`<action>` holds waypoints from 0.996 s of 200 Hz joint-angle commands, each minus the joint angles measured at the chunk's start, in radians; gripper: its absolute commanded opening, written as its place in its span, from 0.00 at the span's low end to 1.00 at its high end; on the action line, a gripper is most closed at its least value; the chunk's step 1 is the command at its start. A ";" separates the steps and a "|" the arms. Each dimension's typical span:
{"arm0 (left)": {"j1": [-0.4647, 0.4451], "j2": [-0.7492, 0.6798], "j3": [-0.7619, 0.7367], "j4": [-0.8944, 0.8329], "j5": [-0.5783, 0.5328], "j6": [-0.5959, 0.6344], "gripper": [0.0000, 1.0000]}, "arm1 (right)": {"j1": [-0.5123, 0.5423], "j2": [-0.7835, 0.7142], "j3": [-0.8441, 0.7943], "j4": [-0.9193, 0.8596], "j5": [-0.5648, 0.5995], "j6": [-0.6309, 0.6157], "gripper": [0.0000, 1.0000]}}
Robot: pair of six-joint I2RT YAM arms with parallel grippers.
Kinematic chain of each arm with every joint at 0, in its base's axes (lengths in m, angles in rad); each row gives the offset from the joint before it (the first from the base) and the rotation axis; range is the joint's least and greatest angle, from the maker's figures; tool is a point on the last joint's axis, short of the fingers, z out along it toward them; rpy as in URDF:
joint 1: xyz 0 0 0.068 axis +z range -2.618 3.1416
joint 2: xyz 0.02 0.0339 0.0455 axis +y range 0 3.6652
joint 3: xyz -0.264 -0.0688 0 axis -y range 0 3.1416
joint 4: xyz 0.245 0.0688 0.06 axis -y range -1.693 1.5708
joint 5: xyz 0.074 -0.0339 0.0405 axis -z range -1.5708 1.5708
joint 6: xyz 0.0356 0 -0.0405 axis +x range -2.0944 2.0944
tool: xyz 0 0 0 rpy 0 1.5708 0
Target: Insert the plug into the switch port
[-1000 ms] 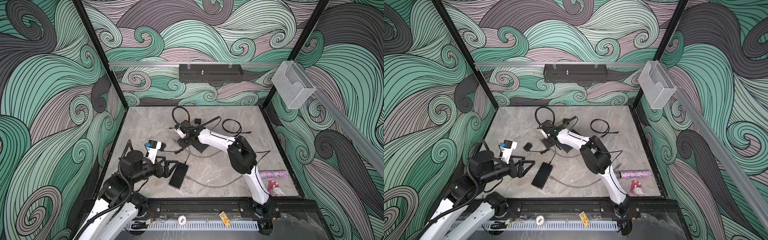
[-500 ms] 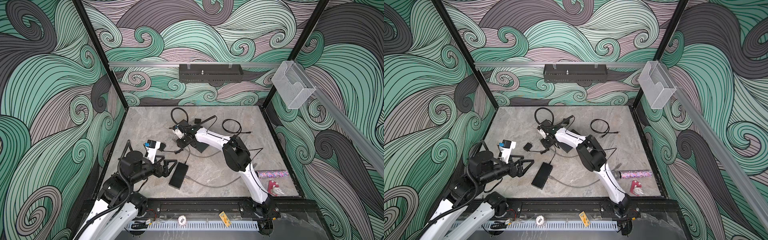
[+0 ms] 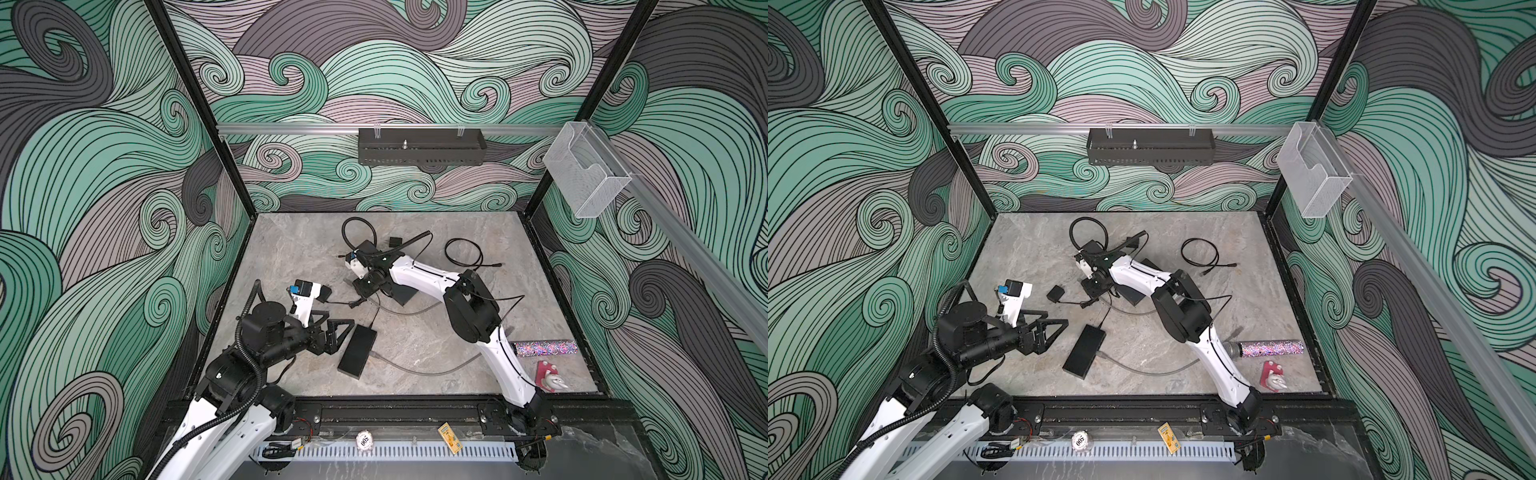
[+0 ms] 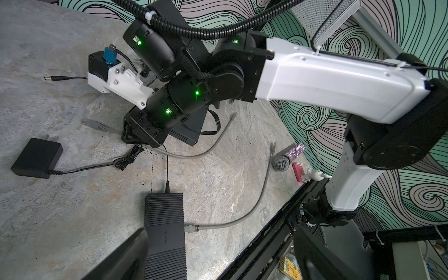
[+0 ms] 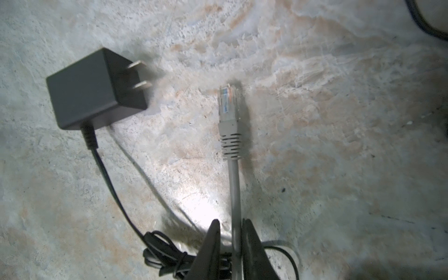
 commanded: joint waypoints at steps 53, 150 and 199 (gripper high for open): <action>-0.005 0.003 0.019 0.002 0.000 0.016 0.95 | -0.007 -0.542 -0.570 0.293 0.024 0.047 0.15; -0.006 0.003 0.013 0.009 0.004 0.013 0.95 | -0.008 -0.068 -0.070 -0.001 -0.041 0.005 0.32; -0.005 0.026 0.017 0.012 0.030 0.016 0.95 | -0.008 0.031 0.014 -0.047 -0.028 -0.009 0.29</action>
